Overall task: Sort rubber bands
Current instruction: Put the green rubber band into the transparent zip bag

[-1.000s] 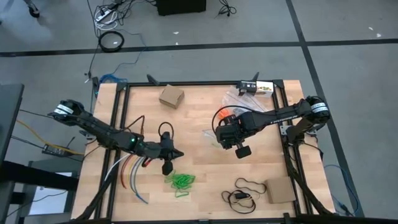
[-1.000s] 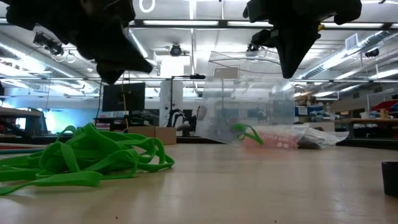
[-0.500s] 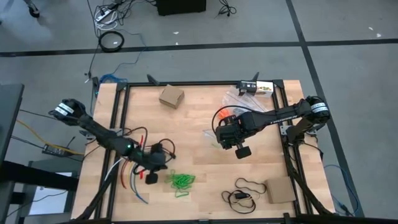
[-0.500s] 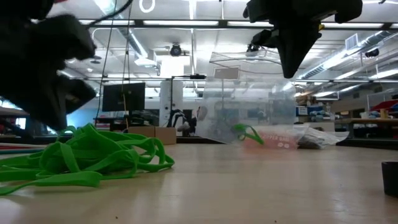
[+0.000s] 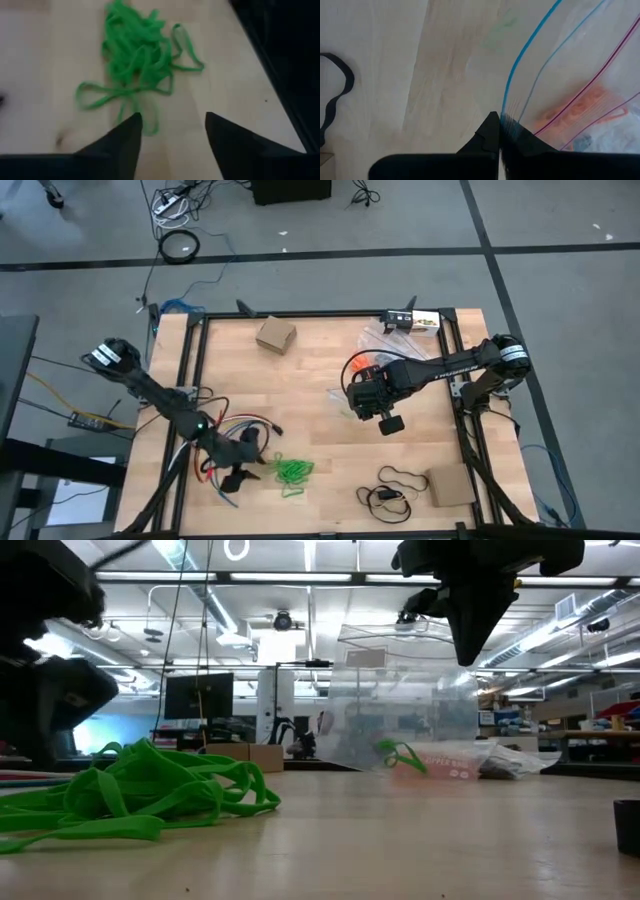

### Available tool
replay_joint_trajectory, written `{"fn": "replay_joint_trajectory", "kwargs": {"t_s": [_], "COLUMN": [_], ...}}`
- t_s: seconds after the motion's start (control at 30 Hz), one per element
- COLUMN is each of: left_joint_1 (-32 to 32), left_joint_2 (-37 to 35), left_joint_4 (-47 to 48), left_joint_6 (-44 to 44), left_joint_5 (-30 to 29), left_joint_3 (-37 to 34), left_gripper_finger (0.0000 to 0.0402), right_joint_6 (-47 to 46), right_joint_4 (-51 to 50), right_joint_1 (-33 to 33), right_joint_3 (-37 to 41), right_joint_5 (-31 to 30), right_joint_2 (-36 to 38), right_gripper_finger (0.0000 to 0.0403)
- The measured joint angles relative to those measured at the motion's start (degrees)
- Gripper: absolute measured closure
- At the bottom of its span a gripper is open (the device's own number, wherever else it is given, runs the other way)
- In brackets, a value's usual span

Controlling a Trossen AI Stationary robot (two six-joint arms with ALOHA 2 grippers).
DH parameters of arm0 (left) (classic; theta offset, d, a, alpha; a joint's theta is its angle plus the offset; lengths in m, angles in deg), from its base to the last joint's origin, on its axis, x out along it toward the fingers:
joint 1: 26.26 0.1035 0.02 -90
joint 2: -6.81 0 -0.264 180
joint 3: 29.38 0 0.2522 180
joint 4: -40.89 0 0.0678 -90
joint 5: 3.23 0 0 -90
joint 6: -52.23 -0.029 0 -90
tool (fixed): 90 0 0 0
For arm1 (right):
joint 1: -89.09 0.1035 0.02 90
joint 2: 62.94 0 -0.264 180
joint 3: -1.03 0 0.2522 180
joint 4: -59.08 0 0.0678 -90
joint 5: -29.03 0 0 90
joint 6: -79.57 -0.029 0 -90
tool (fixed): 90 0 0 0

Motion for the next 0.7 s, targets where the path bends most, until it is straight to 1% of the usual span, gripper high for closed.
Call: {"fn": "replay_joint_trajectory", "kwargs": {"t_s": [0.07, 0.17, 0.27, 0.37, 0.47, 0.57, 0.63, 0.7], "left_joint_1": [-1.2, -2.3, -2.7, -2.8, -2.8, -2.8, -2.8, -2.8], "left_joint_2": [1.8, 5.7, 9.8, 14.4, 18.1, 20.0, 19.9, 19.1], "left_joint_4": [-2.6, -3.8, -2.4, -1.7, -0.6, 4.2, 8.7, 13.4], "left_joint_6": [-0.4, 0.5, 1.1, 0.9, 0.7, 0.7, -0.2, -3.0], "left_joint_5": [-2.3, -5.5, -7.6, -7.6, -8.6, -10.8, -11.2, -11.2], "left_joint_3": [0.0, 1.2, 3.2, 6.0, 9.0, 12.0, 14.0, 16.0], "left_gripper_finger": [0.0159, 0.0154, 0.0164, 0.0184, 0.0212, 0.0254, 0.0295, 0.0344], "right_joint_6": [0.0, -0.3, -0.3, -0.3, -0.3, -0.3, -0.4, -0.4], "right_joint_4": [0.1, 0.1, 0.1, 0.1, 0.1, 0.3, 0.3, 0.3], "right_joint_1": [0.0, 0.0, 0.0, 0.0, 0.0, 0.0, 0.1, 0.1], "right_joint_3": [0.0, 0.0, 0.0, 0.0, 0.0, 0.0, 0.0, 0.0], "right_joint_5": [0.0, 0.0, 0.2, 0.4, 0.4, 0.4, 0.4, 0.4], "right_joint_2": [0.0, 0.0, 0.0, 0.0, 0.0, 0.0, 0.0, 0.0], "right_gripper_finger": [0.0403, 0.0403, 0.0403, 0.0403, 0.0403, 0.0403, 0.0403, 0.0403]}}
